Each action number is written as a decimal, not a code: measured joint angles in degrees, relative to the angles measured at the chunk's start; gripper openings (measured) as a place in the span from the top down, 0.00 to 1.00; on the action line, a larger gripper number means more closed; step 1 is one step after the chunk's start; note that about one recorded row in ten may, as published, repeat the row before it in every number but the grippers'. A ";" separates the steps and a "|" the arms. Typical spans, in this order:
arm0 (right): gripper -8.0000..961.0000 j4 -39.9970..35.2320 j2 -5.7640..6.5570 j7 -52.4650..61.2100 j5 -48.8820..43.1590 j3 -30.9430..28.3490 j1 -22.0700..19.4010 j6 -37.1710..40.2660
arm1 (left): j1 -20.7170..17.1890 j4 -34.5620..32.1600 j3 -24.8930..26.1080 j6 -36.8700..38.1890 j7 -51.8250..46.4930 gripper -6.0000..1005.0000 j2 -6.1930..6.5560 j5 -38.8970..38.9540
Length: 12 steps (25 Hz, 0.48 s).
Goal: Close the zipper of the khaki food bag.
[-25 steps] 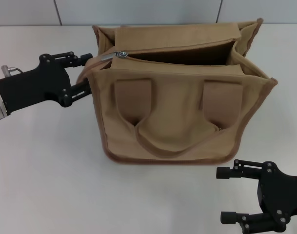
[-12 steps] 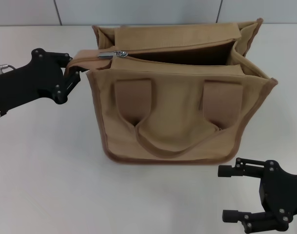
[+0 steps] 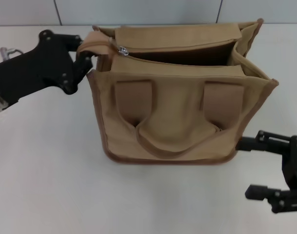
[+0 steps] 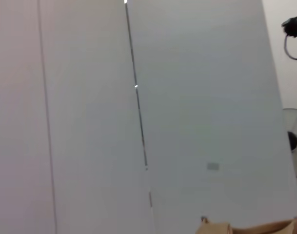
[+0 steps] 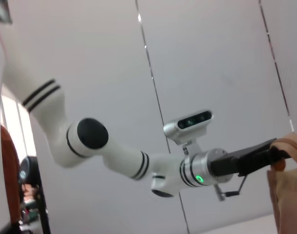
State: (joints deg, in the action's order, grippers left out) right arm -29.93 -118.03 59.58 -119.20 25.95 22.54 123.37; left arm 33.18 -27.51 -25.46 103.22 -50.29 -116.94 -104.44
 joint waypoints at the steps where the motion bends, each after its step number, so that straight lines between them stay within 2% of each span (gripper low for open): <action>1: 0.15 0.01 0.36 3.25 0.41 -0.47 1.26 0.44 | 0.97 -0.25 -0.01 0.26 0.00 1.00 -0.33 0.00; 4: 0.15 0.05 0.71 7.53 1.88 -0.61 2.49 0.73 | 1.81 -0.81 -0.11 0.80 -0.01 1.00 -0.81 0.00; 6: 0.15 -0.30 1.14 14.46 4.98 -0.60 4.22 0.83 | 2.43 -1.41 -0.83 1.32 0.03 0.99 -1.26 -0.01; 7: 0.15 -0.64 1.56 19.39 6.73 -0.50 5.36 0.84 | 2.62 -1.48 -1.35 1.41 0.27 0.99 -1.31 -0.01; 12: 0.15 -0.85 2.42 25.16 8.25 -0.67 7.04 0.67 | 2.49 -1.49 -1.42 1.40 0.57 0.99 -1.33 -0.01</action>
State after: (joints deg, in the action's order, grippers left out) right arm -30.78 -115.61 84.74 -110.95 25.28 29.58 124.04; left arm 35.67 -29.00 -26.88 104.62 -49.72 -118.27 -104.44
